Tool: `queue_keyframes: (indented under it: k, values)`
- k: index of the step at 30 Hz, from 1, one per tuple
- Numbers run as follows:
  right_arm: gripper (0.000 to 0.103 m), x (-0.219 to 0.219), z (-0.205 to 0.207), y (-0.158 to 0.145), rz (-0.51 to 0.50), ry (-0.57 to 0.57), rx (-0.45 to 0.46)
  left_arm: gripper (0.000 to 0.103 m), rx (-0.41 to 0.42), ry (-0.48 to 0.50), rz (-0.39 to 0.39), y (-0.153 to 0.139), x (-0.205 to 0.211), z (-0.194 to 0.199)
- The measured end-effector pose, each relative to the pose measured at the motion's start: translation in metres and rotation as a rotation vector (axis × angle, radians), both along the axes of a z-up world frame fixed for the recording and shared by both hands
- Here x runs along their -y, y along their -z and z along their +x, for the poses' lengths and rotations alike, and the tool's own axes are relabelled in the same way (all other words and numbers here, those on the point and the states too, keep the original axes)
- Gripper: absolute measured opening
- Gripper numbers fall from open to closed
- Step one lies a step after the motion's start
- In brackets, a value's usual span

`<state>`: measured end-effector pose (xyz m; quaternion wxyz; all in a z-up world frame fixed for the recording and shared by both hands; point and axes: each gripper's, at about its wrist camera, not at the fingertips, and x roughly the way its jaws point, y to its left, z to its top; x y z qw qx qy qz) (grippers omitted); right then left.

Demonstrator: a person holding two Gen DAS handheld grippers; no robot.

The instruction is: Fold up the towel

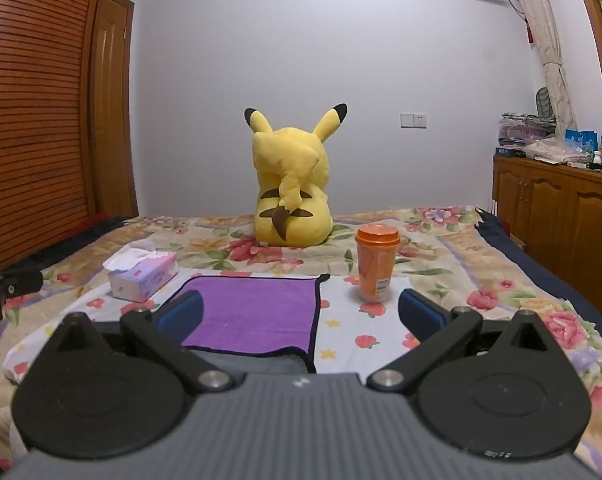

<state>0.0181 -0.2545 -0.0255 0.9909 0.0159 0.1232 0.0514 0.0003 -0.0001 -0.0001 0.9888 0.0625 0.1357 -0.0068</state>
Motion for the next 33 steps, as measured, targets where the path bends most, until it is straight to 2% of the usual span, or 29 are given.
queue_keyframes:
  k: [33]
  values:
    - [0.103,0.0023,-0.0005,-0.0005,0.002,0.0,-0.003,0.103,0.001,0.0,0.008,0.002,0.0009,-0.0007]
